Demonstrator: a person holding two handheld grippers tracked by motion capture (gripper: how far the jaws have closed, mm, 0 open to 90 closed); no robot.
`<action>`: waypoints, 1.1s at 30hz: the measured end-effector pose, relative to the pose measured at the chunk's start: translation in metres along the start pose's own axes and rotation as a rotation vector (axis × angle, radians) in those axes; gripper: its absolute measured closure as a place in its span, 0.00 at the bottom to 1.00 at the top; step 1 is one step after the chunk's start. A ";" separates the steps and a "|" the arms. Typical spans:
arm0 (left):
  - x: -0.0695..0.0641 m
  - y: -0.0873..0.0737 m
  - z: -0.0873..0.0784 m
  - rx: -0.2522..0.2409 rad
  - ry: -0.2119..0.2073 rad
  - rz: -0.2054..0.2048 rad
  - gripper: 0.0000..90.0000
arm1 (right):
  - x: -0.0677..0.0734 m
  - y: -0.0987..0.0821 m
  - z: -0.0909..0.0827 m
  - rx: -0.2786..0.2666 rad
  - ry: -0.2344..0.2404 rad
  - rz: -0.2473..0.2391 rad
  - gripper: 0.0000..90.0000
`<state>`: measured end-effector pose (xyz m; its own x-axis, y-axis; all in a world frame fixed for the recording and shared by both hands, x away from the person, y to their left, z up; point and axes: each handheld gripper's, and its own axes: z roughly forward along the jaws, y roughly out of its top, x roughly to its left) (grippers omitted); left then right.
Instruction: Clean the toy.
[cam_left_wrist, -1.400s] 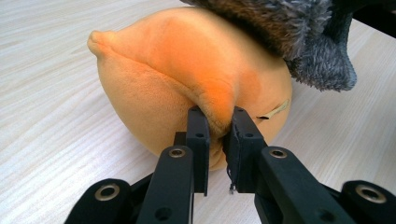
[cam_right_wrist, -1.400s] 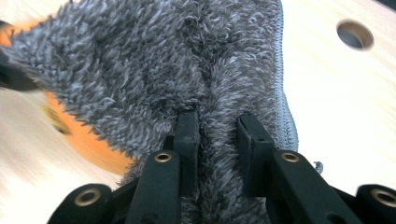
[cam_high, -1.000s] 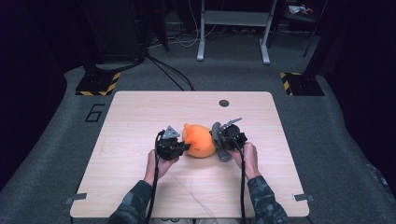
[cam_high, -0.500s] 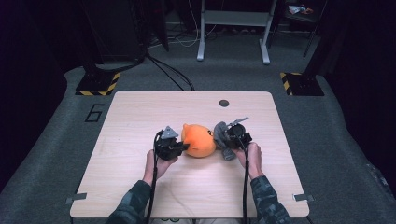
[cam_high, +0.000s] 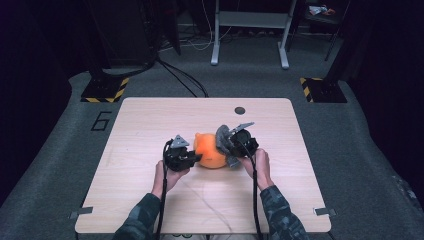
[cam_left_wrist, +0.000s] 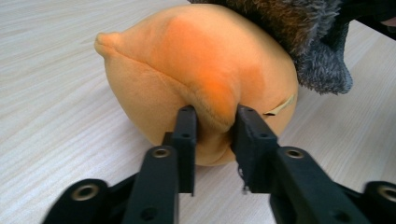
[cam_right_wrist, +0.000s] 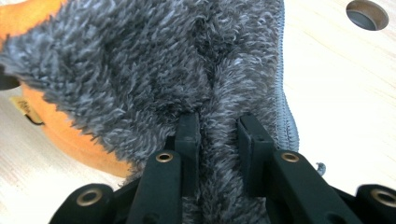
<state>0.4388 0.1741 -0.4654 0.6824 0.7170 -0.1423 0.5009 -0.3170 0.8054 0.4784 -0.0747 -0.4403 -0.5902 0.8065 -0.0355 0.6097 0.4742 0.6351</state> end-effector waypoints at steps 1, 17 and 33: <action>0.000 0.000 -0.001 0.008 0.004 0.006 0.71 | -0.001 0.000 0.001 0.006 -0.006 -0.002 0.81; -0.008 -0.005 0.017 0.017 0.060 0.096 0.66 | -0.007 0.004 0.005 0.002 -0.020 0.009 0.80; -0.013 0.005 0.009 -0.012 0.030 0.039 0.93 | -0.004 0.002 -0.021 -0.084 -0.026 0.023 0.80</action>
<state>0.4373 0.1576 -0.4648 0.6849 0.7225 -0.0938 0.4681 -0.3377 0.8166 0.4703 -0.0847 -0.4226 -0.5620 0.8262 -0.0392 0.5759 0.4248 0.6985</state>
